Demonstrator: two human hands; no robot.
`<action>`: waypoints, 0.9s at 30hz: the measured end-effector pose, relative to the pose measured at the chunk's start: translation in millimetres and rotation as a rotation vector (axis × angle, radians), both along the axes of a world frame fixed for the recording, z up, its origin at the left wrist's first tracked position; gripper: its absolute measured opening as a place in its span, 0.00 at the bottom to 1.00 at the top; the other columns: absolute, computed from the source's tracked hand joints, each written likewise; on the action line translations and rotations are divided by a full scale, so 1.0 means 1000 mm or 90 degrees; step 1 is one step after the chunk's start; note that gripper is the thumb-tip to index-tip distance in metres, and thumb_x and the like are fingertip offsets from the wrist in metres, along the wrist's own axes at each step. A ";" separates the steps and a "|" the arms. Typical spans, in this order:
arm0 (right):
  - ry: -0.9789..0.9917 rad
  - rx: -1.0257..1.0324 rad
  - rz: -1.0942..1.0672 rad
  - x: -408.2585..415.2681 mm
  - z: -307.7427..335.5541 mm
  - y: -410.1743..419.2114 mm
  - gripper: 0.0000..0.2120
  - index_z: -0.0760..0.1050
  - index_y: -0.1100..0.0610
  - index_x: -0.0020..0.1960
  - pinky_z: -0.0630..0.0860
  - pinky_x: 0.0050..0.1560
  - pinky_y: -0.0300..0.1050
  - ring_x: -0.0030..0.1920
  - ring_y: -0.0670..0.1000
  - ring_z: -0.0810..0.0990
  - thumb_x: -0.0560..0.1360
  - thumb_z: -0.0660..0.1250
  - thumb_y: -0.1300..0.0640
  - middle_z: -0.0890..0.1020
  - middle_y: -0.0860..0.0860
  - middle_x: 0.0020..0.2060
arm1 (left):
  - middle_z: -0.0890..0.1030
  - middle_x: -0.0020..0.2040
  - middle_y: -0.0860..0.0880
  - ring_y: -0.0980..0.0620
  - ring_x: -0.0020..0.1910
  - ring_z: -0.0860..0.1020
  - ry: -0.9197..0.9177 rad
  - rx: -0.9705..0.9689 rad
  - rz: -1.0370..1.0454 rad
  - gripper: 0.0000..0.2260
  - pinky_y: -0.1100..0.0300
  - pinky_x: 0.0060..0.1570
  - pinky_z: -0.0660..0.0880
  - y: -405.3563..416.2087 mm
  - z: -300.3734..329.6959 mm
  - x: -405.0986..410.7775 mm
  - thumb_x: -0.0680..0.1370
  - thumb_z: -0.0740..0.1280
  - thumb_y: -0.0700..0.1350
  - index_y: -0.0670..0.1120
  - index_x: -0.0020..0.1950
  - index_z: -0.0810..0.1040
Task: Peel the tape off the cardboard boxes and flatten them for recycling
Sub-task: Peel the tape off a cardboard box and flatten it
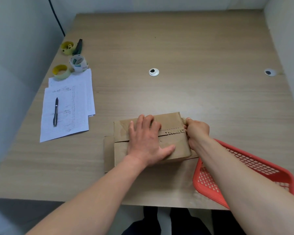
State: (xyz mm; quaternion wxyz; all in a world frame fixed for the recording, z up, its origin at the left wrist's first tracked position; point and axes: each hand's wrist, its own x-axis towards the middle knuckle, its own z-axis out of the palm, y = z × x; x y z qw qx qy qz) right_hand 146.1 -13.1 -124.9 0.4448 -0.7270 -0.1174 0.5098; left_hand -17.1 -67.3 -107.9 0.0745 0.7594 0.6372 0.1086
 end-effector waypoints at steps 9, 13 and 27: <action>0.055 0.073 -0.124 0.000 0.009 -0.016 0.15 0.72 0.60 0.37 0.66 0.22 0.38 0.22 0.46 0.68 0.82 0.63 0.59 0.72 0.52 0.27 | 0.68 0.65 0.49 0.43 0.70 0.64 0.010 -0.017 -0.040 0.36 0.36 0.70 0.58 0.005 0.005 -0.001 0.61 0.58 0.75 0.51 0.58 0.72; 0.075 0.085 -0.124 0.000 0.010 -0.017 0.12 0.74 0.59 0.40 0.68 0.23 0.38 0.24 0.46 0.70 0.82 0.64 0.58 0.74 0.53 0.29 | 0.68 0.64 0.49 0.43 0.69 0.65 0.009 -0.008 -0.045 0.36 0.36 0.69 0.59 0.004 0.005 -0.001 0.61 0.58 0.74 0.50 0.58 0.73; 0.147 0.026 -0.095 0.011 0.015 0.000 0.09 0.76 0.61 0.54 0.71 0.22 0.37 0.26 0.47 0.80 0.80 0.58 0.66 0.79 0.58 0.39 | 0.67 0.66 0.50 0.43 0.72 0.63 0.013 -0.018 -0.039 0.36 0.36 0.71 0.56 0.003 0.004 0.000 0.61 0.59 0.74 0.51 0.59 0.72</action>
